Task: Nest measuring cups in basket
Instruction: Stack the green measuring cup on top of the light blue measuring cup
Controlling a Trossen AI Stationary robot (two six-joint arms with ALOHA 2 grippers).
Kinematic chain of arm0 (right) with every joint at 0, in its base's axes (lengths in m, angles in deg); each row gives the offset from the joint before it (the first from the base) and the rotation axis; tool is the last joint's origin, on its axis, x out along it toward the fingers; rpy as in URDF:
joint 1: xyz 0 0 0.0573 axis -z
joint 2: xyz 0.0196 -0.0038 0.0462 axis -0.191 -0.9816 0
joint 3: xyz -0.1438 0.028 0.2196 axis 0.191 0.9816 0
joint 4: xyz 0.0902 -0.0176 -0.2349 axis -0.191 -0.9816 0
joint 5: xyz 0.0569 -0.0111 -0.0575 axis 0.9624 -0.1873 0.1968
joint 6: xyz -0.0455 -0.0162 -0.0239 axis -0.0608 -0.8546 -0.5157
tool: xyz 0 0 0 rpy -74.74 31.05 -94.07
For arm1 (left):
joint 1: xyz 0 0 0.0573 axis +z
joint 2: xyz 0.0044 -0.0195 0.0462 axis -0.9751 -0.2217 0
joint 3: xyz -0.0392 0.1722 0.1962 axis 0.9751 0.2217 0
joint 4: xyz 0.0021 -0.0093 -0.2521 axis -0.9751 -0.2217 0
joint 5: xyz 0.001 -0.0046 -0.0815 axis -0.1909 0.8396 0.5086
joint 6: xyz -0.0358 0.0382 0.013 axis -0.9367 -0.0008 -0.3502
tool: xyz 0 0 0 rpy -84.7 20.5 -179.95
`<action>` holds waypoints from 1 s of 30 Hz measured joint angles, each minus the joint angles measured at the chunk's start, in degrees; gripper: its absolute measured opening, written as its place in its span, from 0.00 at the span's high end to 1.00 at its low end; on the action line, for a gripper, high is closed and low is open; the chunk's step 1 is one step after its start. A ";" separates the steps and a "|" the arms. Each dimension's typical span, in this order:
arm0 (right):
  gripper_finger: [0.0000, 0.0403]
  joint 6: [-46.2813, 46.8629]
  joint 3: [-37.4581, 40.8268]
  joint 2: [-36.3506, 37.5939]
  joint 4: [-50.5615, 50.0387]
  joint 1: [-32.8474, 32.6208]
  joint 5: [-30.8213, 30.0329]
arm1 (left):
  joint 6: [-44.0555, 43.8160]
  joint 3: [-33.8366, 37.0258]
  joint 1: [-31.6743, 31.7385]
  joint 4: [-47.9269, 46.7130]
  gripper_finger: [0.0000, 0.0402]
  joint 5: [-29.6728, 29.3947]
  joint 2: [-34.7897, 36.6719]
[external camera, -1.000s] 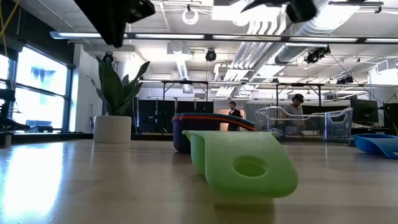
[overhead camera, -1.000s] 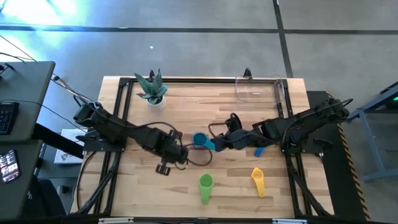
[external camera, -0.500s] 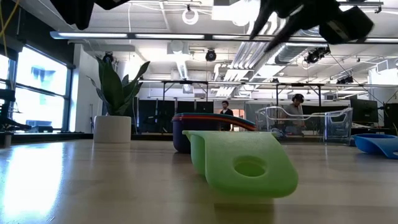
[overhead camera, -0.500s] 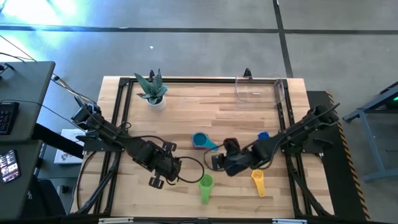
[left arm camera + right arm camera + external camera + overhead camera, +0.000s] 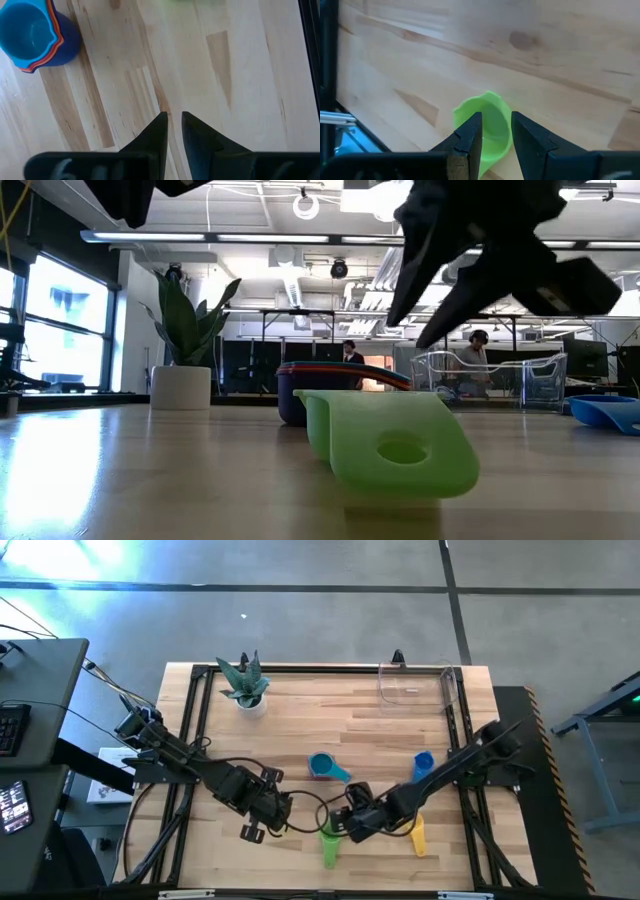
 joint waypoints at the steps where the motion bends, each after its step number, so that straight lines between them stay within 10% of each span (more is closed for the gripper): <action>1: 0.76 -0.01 0.00 -0.74 0.51 -0.02 0.02 | 0.00 0.00 0.00 0.00 0.88 0.01 0.00; 30: 0.78 -0.12 -0.07 -7.69 6.51 -0.95 4.84 | 0.11 0.00 0.00 0.38 0.88 -0.30 -0.09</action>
